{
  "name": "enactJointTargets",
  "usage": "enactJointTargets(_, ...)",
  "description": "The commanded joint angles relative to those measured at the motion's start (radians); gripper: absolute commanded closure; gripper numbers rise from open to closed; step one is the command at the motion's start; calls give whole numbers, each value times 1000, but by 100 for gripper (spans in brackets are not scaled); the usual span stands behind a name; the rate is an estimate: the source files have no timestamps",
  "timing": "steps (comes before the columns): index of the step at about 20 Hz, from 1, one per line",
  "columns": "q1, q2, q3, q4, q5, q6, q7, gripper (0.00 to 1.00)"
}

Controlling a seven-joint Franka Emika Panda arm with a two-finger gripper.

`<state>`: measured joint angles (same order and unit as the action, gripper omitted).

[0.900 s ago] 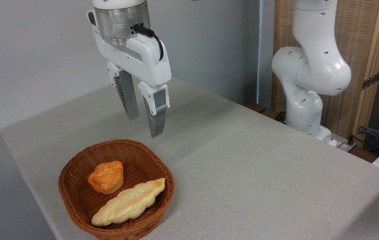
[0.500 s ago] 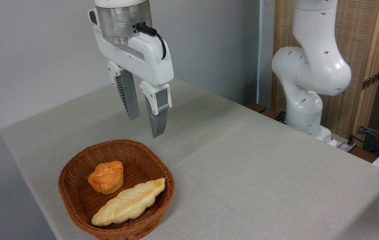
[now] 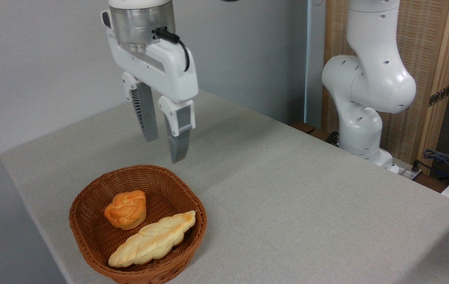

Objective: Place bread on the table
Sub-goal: 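Move the open gripper toward the round orange bun in the basket, then lower the gripper onto the orange bun and close on it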

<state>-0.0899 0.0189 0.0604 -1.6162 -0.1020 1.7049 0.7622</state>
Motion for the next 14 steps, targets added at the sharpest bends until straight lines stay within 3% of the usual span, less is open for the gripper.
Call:
enactJointTargets(1,-8,-4,-53,-120,-70,212,0,0)
enactJointTargets(8,-8,32,-152,-307,-108,585,0,0)
enactJointTargets(14,-8,72,-169,-321,-48,650,48,0)
